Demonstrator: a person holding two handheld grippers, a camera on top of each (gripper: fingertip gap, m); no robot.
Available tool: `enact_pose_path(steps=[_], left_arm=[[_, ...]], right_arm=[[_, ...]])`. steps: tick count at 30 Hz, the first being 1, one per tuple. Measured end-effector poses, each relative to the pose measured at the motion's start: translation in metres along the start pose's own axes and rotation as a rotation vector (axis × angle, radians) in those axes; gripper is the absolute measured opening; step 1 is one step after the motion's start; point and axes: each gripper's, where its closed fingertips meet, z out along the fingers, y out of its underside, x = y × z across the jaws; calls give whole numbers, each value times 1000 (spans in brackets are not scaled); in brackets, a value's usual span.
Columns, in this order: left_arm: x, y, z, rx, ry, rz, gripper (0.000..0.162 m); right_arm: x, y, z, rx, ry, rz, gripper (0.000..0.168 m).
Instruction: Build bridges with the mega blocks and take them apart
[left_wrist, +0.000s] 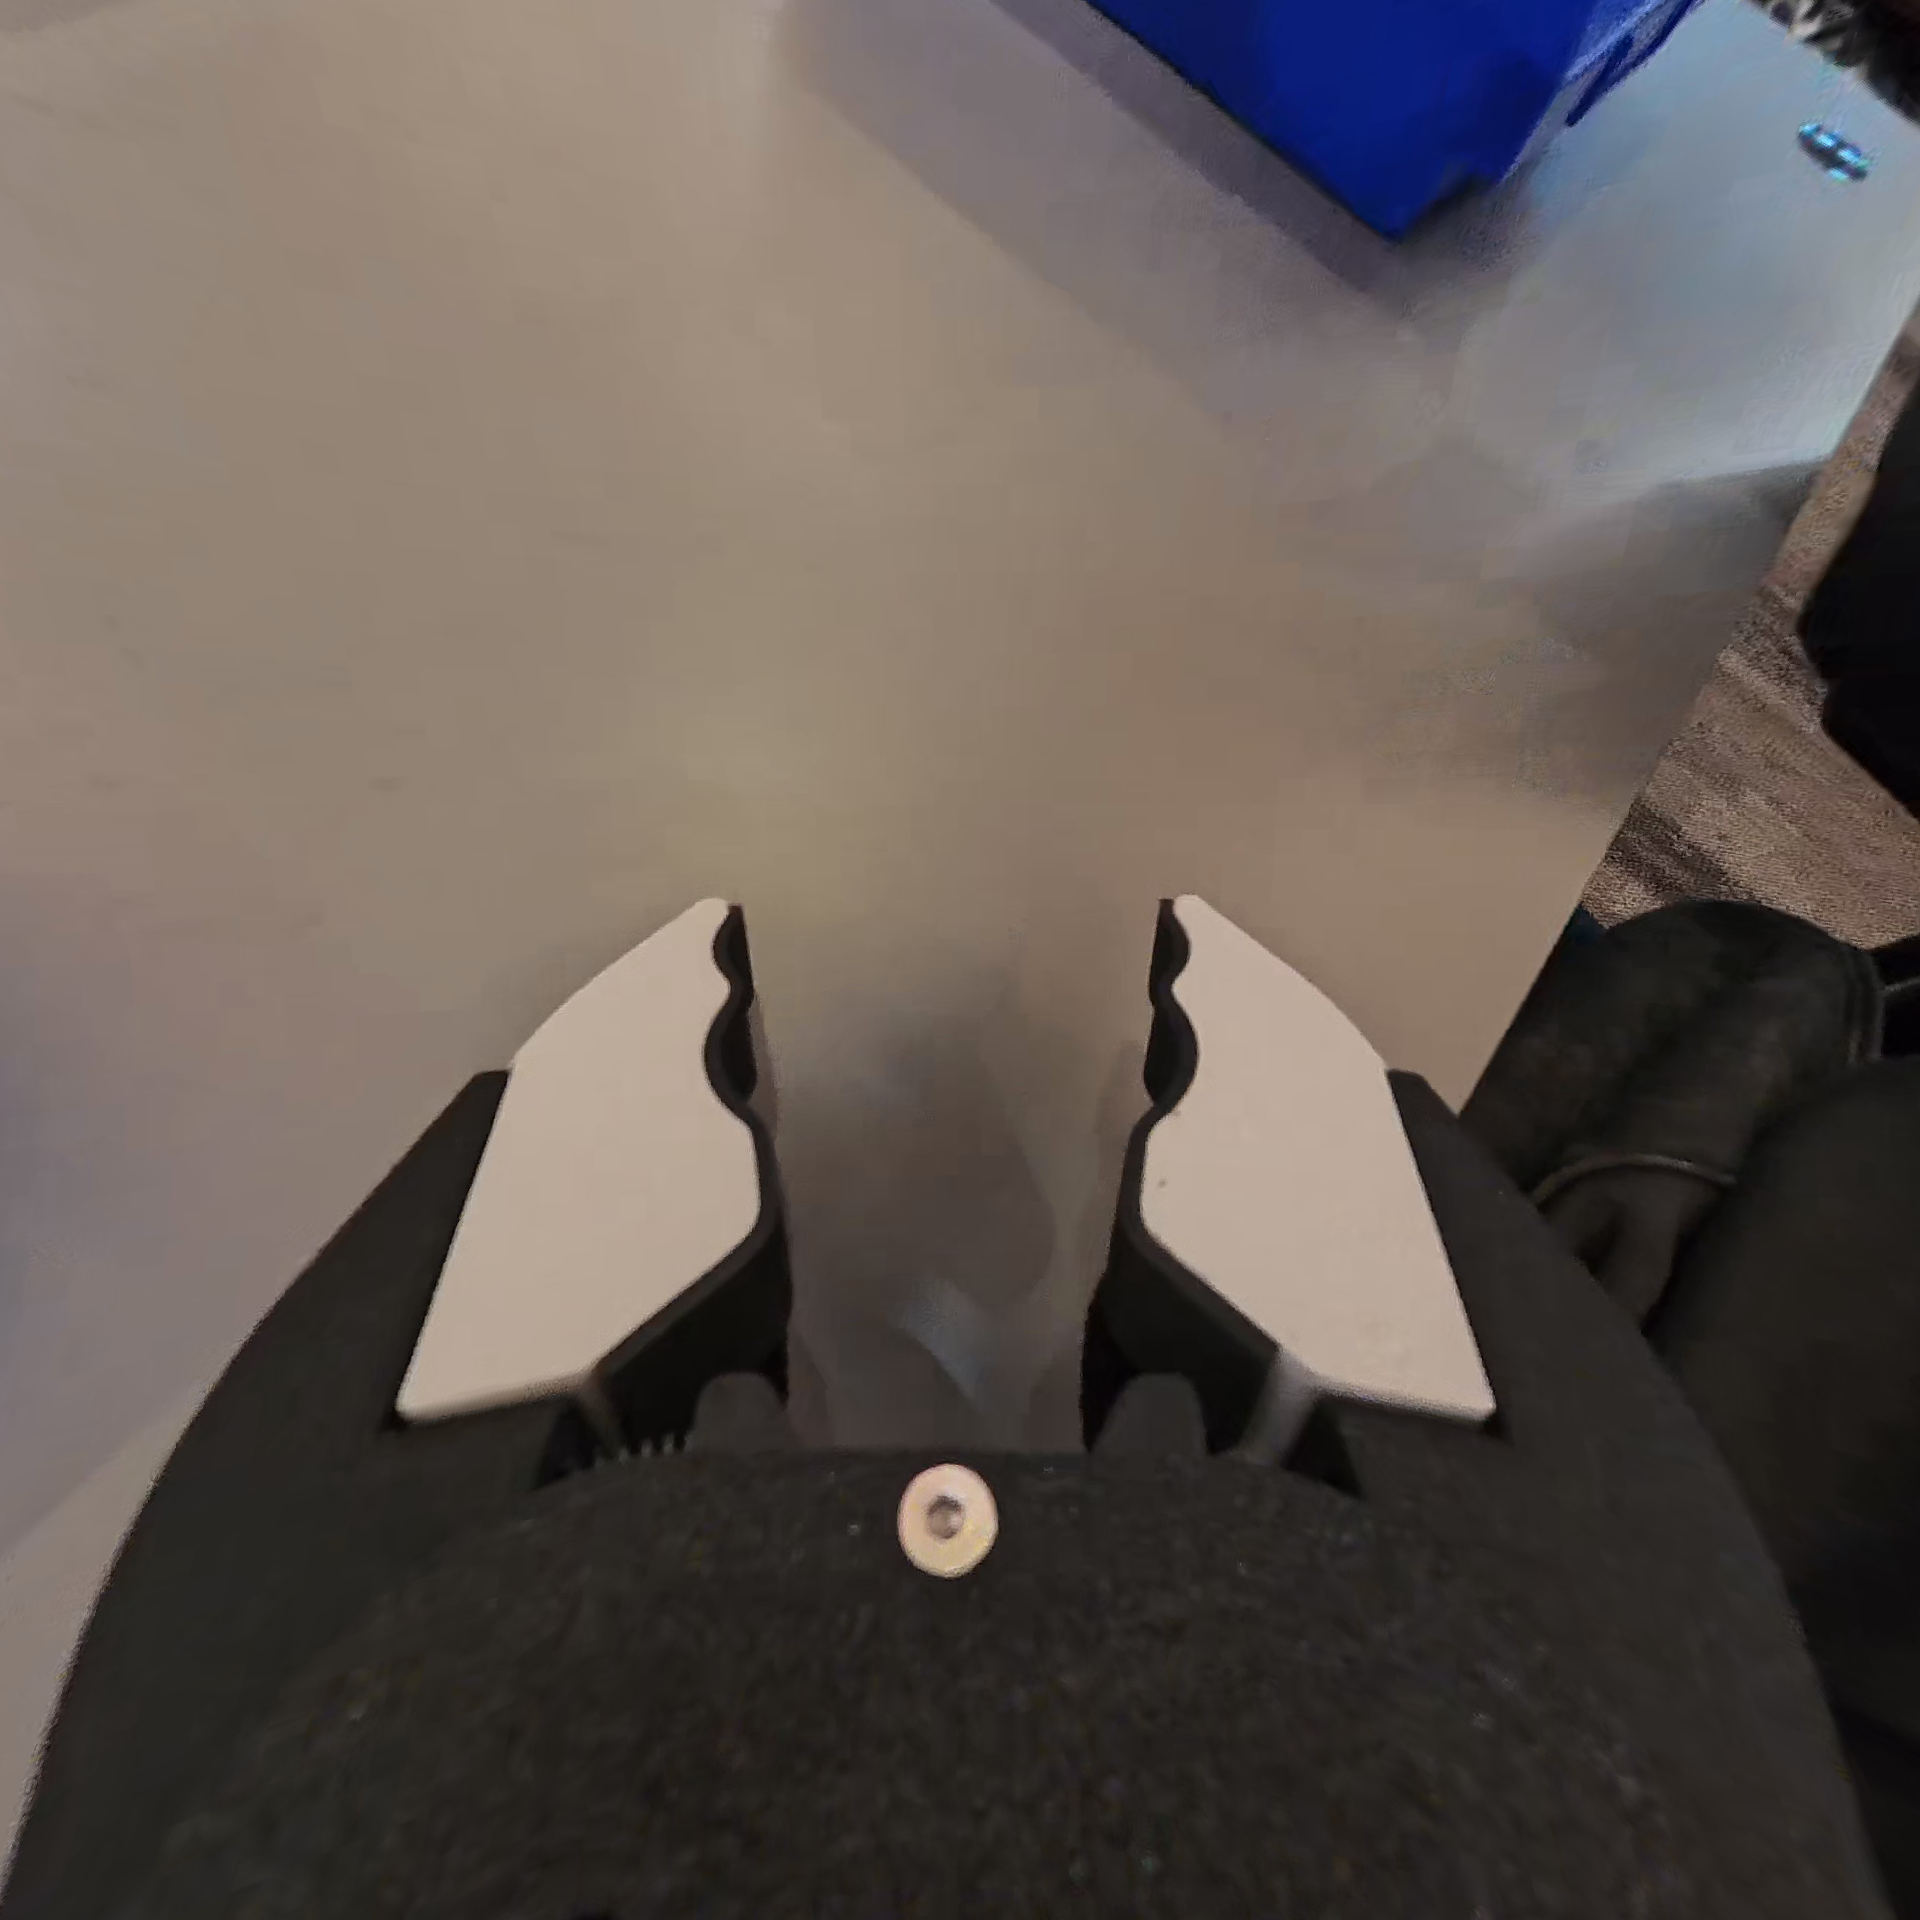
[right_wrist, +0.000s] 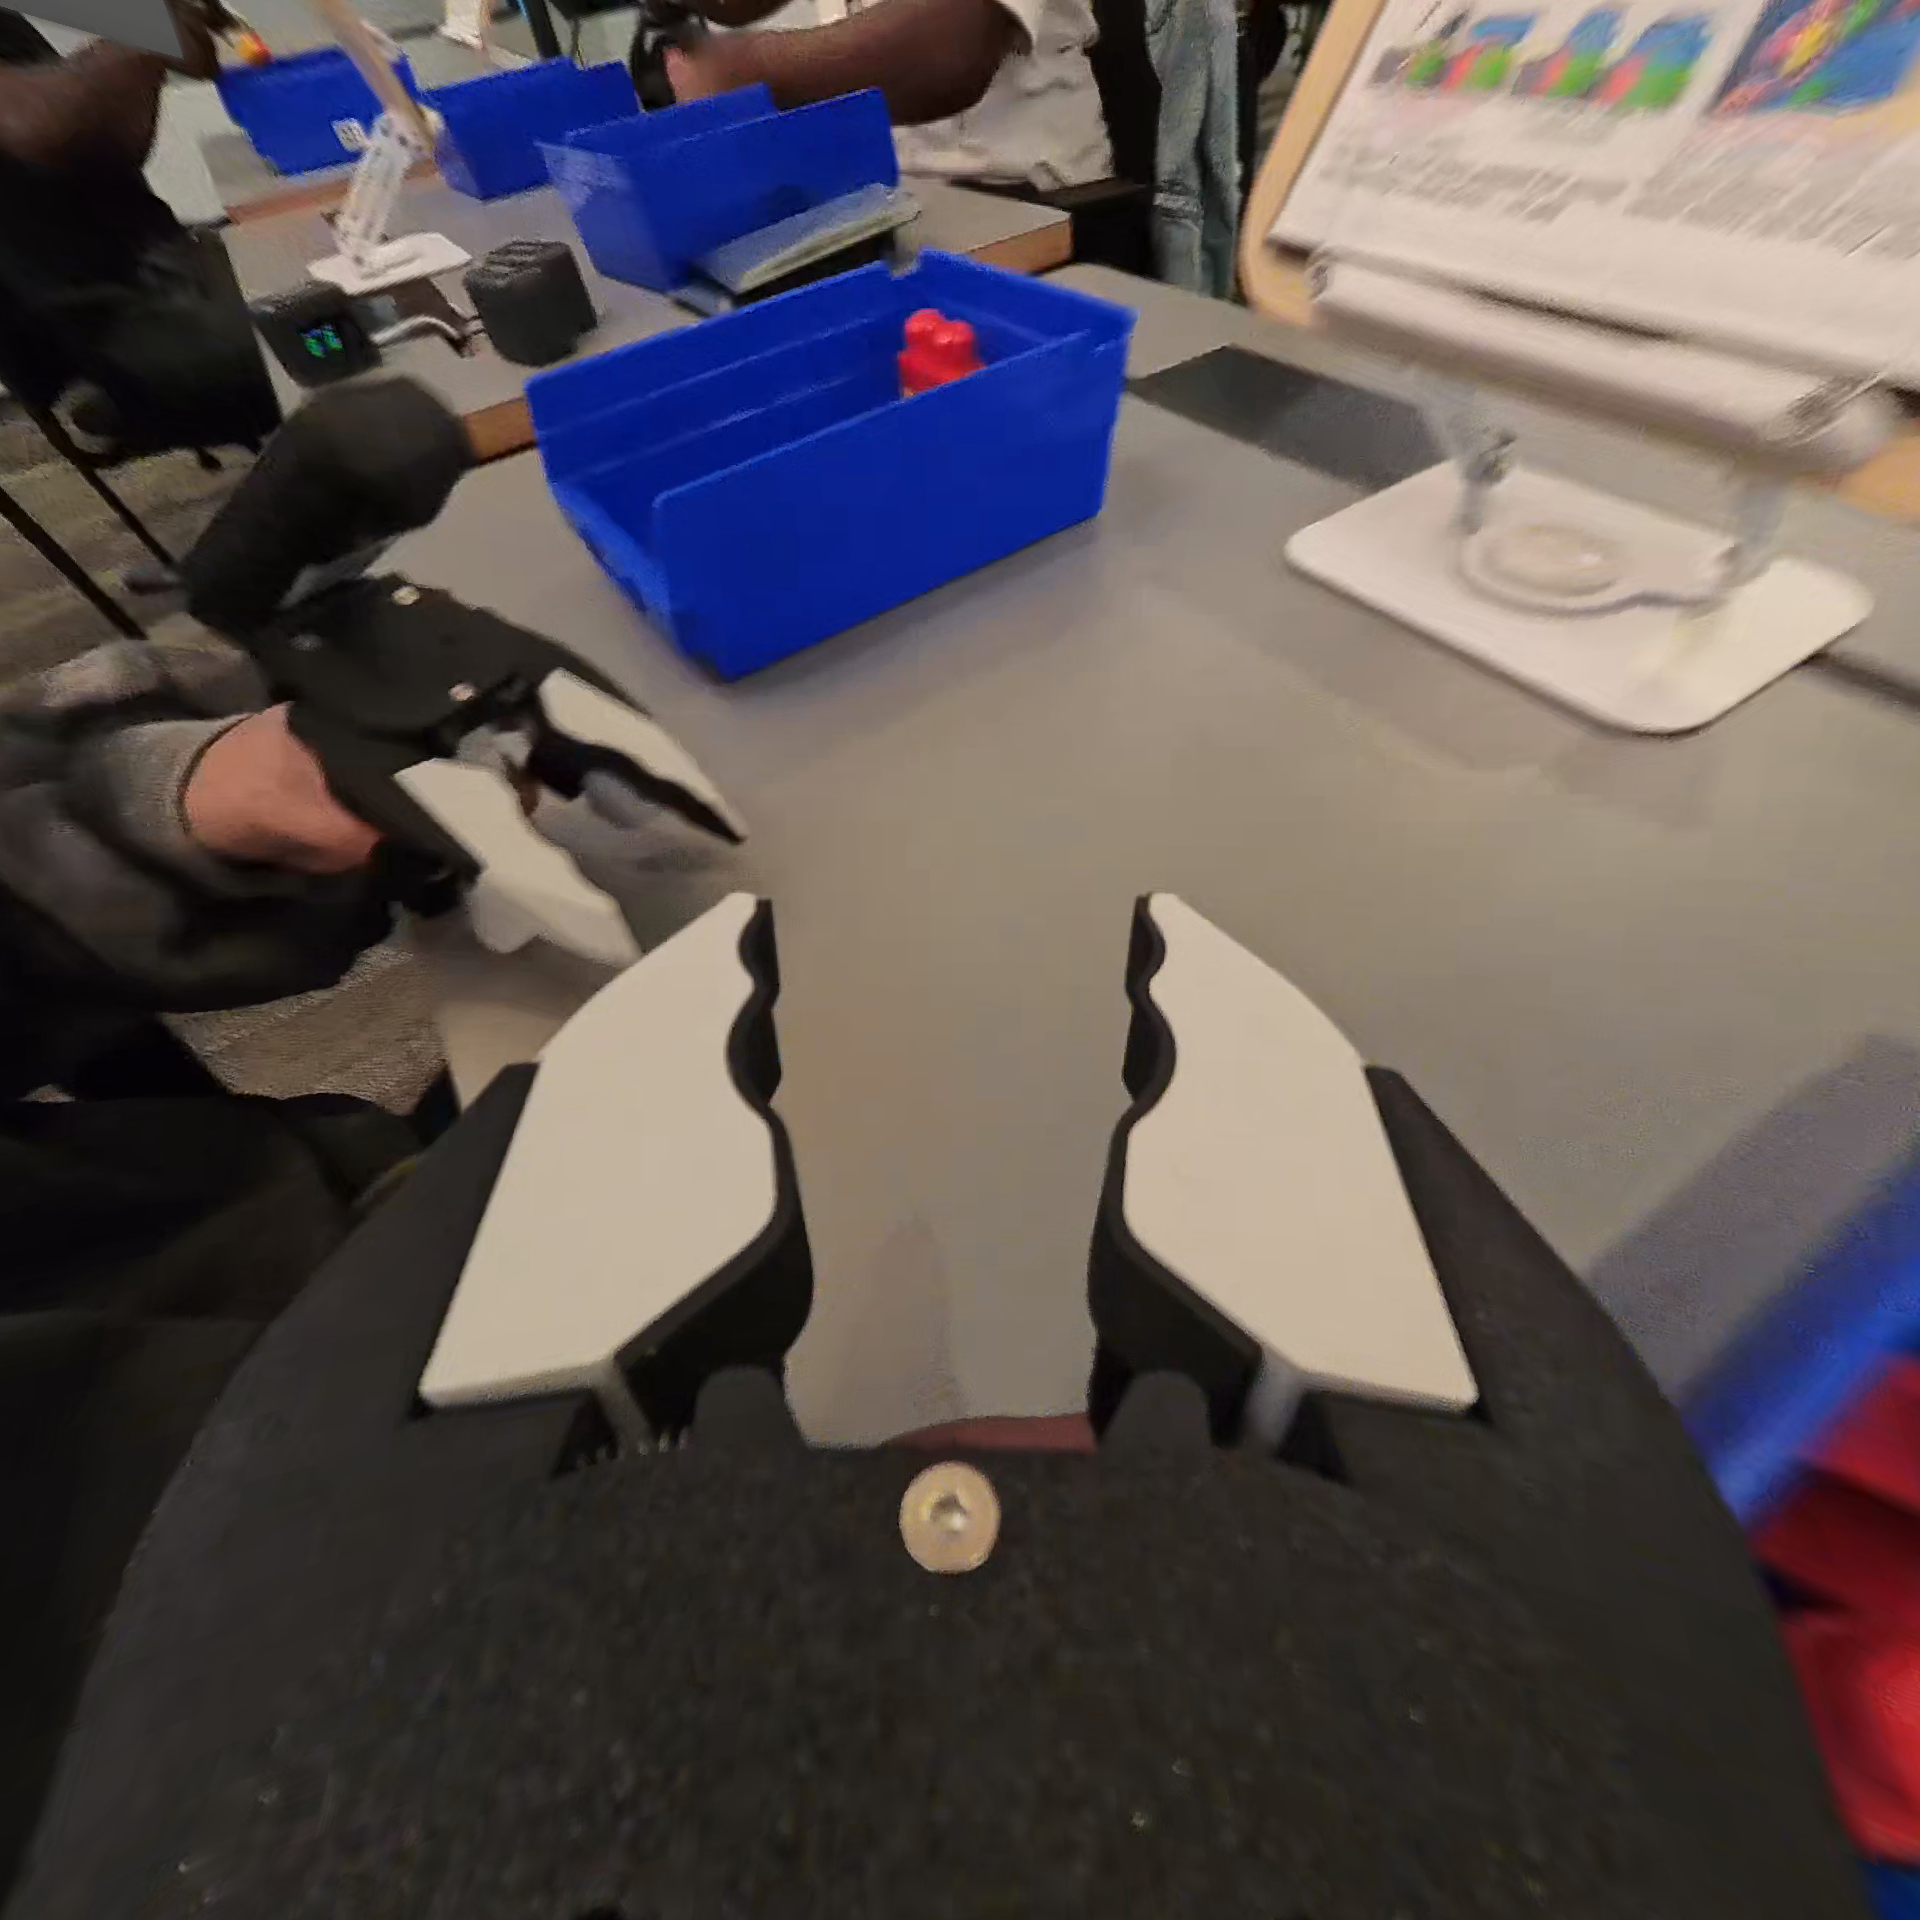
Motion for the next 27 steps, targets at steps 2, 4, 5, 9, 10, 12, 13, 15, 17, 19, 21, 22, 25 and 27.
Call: enact_pose_path(steps=[2,4,5,9,10,12,13,15,17,19,21,22,25,27], left_arm=[[-1,2,1,-12,0,-6,73],[-2,3,2,-19,-7,0,73],[-1,2,2,-23,-5,6,73],[-1,3,7,-43,-25,21,72],[-2,3,7,-45,-32,23,73],[-2,3,8,-47,-37,24,73],[-3,3,8,-49,-40,21,73],[-4,2,7,-46,-47,16,73],[-5,-5,0,-32,-60,19,73],[-16,-25,-20,14,-101,31,73],[-51,-56,-53,84,-224,41,72],[-76,-70,-72,105,-298,35,72],[-161,-98,-117,92,-502,-17,78],[-225,-104,-132,76,-624,-99,80]], right_arm=[[-29,29,13,22,-12,34,64],[-53,53,22,8,-49,46,64],[-57,60,23,13,-30,53,62],[-74,65,23,39,-92,123,60],[-72,67,23,32,-79,116,60],[-69,70,23,20,-72,116,60],[-69,72,24,18,-78,123,59],[-67,76,25,6,-79,125,58],[-64,79,27,-7,-59,109,59],[-63,80,29,-17,-56,98,58],[-63,81,30,-24,-58,97,58],[-63,82,31,-27,-60,96,58],[-63,82,32,-30,-71,93,57],[-63,82,32,-32,-77,87,57]])
